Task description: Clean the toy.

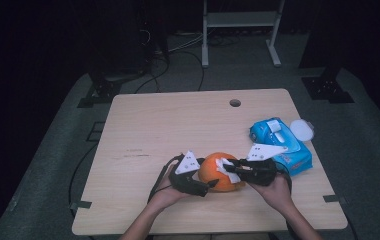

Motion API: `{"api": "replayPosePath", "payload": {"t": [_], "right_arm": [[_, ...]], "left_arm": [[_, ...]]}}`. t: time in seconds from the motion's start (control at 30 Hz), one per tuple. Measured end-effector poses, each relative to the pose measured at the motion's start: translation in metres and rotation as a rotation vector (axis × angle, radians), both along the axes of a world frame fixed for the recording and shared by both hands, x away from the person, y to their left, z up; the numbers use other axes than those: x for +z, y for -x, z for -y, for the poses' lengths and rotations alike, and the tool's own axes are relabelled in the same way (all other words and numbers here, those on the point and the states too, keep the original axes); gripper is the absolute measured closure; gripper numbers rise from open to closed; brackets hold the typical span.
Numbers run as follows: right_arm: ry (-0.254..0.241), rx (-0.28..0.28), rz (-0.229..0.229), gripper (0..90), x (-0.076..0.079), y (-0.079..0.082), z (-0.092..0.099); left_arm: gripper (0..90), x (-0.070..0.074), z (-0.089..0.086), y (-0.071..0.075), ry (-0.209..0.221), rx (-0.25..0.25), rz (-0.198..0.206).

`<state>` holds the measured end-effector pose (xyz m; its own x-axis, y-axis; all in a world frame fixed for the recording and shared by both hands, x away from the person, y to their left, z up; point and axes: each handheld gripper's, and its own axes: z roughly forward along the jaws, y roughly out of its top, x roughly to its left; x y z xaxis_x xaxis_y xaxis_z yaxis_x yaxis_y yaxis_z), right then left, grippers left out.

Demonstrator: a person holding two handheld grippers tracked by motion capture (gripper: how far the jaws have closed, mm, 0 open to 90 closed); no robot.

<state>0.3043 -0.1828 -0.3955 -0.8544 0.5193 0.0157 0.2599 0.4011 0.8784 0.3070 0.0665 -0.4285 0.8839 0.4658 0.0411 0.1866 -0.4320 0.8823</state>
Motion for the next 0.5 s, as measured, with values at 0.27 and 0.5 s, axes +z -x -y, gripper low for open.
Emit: {"api": "replayPosePath", "payload": {"t": [0.27, 0.5], "right_arm": [[0.075, 0.092, 0.069, 76.6, 0.006, 0.019, -0.034], [0.057, -0.035, 0.044, 76.6, 0.002, 0.002, 0.005]], "left_arm": [[25.7, 0.003, 0.010, 0.013, -0.086, -0.036, 0.091], [19.4, -0.001, 0.005, 0.007, -0.034, -0.031, 0.030]]}}
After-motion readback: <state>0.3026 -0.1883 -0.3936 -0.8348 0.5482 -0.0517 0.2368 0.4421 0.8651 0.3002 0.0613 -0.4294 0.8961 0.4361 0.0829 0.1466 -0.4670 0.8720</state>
